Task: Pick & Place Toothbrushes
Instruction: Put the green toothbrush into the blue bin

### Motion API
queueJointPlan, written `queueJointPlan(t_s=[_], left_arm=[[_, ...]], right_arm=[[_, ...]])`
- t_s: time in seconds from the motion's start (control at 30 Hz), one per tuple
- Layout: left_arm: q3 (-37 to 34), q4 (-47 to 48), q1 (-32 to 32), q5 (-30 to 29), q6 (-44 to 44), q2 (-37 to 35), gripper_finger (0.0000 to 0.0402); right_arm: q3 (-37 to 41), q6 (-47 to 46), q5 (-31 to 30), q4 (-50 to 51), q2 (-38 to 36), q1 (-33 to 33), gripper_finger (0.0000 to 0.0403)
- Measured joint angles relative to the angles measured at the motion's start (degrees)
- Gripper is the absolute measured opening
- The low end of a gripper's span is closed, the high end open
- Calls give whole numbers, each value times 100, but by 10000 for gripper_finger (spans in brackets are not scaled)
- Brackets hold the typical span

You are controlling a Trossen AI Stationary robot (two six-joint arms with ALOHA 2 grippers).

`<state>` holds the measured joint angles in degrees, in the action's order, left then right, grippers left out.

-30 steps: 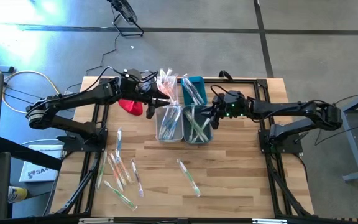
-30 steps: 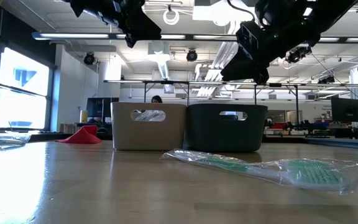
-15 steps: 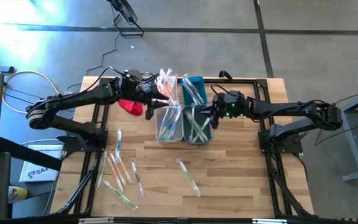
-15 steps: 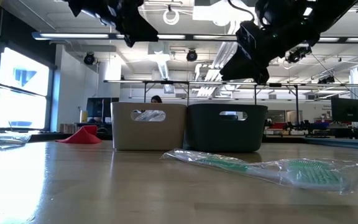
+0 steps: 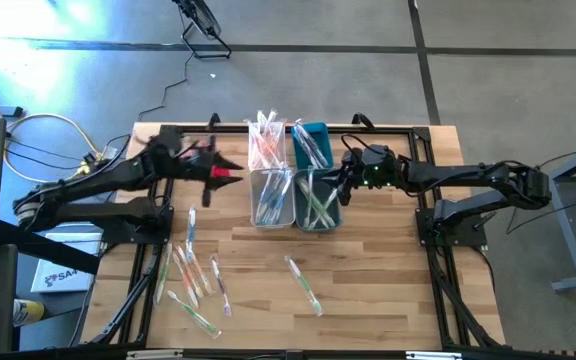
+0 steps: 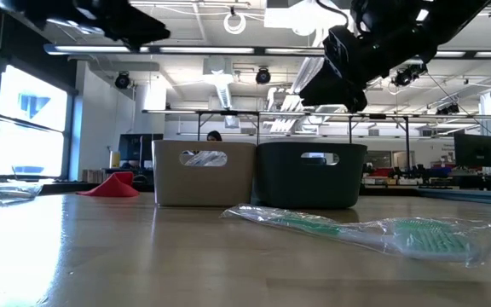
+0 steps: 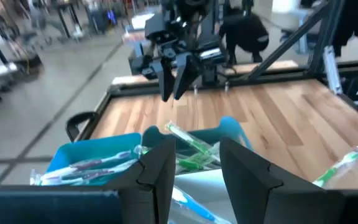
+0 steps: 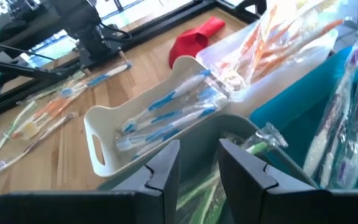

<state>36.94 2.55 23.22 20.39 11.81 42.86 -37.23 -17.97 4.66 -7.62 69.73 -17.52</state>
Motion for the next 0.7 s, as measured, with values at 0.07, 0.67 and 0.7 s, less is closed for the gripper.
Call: queueJointPlan(t_s=[0.07, 0.67, 0.7], left_arm=[[-299, 35, 0, 2, -4, -526, 124], [-1538, 1333, 0, 21, -353, -3704, 124], [-1552, 1423, 0, 31, -353, -3791, 124]], right_arm=[[0, 0, 49, -101, 0, 0, 100], [0, -457, 817, -705, 0, 75, 100], [0, -449, 803, -767, 0, 143, 100]])
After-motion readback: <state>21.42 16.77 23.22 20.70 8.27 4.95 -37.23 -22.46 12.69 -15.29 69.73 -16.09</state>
